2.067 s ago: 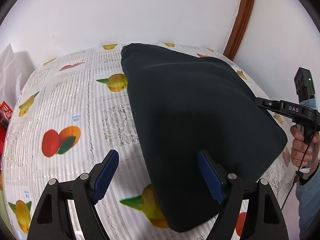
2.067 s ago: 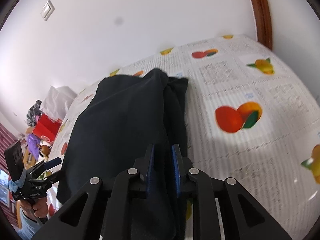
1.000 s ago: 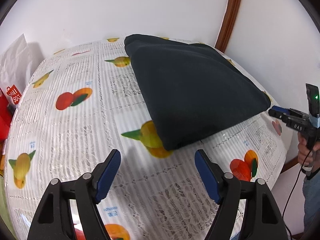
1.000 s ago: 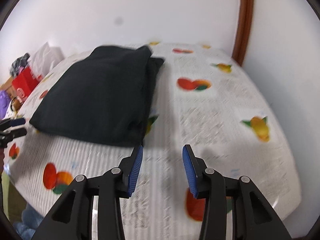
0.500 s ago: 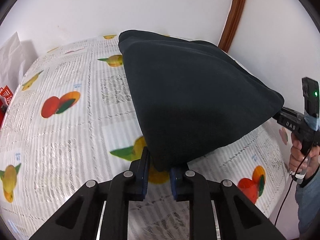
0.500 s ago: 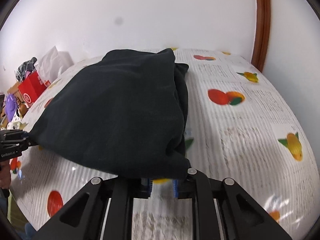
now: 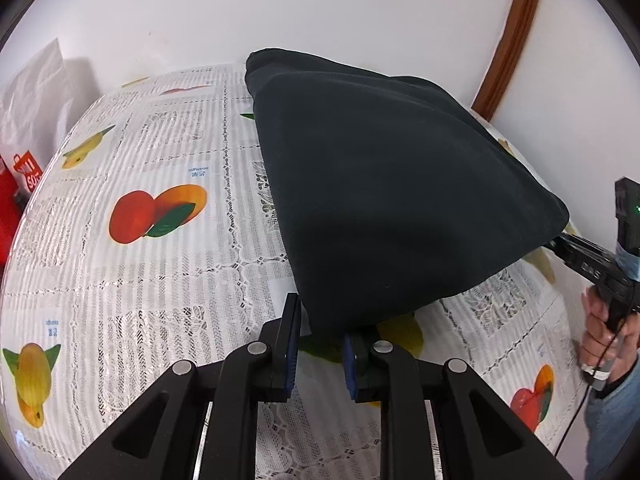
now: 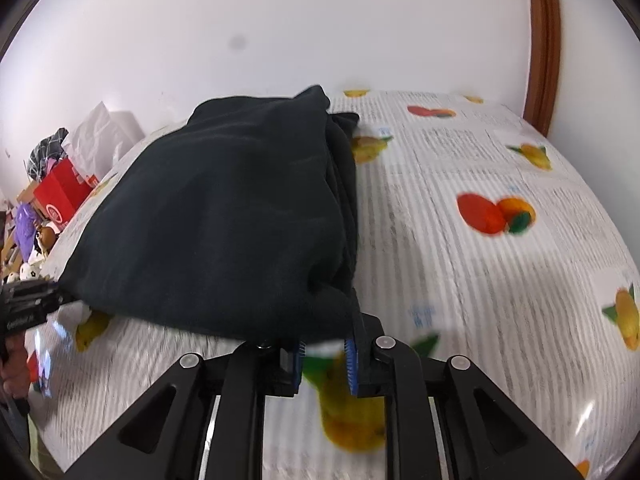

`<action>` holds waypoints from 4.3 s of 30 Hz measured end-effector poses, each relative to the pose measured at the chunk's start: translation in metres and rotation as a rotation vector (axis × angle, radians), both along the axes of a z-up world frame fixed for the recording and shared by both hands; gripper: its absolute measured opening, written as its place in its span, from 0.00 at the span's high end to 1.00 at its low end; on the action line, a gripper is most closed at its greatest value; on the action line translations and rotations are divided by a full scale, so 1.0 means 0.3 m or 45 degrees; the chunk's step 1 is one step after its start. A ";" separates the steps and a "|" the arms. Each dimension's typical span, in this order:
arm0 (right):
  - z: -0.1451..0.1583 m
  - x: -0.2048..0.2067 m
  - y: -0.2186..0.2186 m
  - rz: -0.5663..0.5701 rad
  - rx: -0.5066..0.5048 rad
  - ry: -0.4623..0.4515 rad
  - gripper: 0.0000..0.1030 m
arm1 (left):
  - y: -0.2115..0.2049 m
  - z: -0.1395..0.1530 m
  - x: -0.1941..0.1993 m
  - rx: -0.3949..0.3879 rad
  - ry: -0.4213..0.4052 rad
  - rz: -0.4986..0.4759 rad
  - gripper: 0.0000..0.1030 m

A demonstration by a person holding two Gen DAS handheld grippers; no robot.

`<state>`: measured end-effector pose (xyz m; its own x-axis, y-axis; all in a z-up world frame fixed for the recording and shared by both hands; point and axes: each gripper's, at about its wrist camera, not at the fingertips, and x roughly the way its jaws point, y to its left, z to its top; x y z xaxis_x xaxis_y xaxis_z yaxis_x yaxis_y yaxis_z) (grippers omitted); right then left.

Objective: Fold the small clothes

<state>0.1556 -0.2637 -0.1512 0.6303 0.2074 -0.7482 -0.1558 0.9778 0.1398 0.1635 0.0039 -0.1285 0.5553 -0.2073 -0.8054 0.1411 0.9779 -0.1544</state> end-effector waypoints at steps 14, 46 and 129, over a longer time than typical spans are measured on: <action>0.241 0.013 -0.009 0.109 0.070 -0.206 0.60 | 0.012 -0.005 0.008 0.008 -0.037 0.033 0.60; 0.112 0.396 0.079 -0.003 0.014 0.031 0.93 | 0.036 -0.027 0.036 -0.098 -0.015 0.053 0.82; 0.069 0.015 -0.122 -0.052 0.366 0.002 0.89 | 0.027 -0.020 0.008 -0.062 -0.009 0.062 0.78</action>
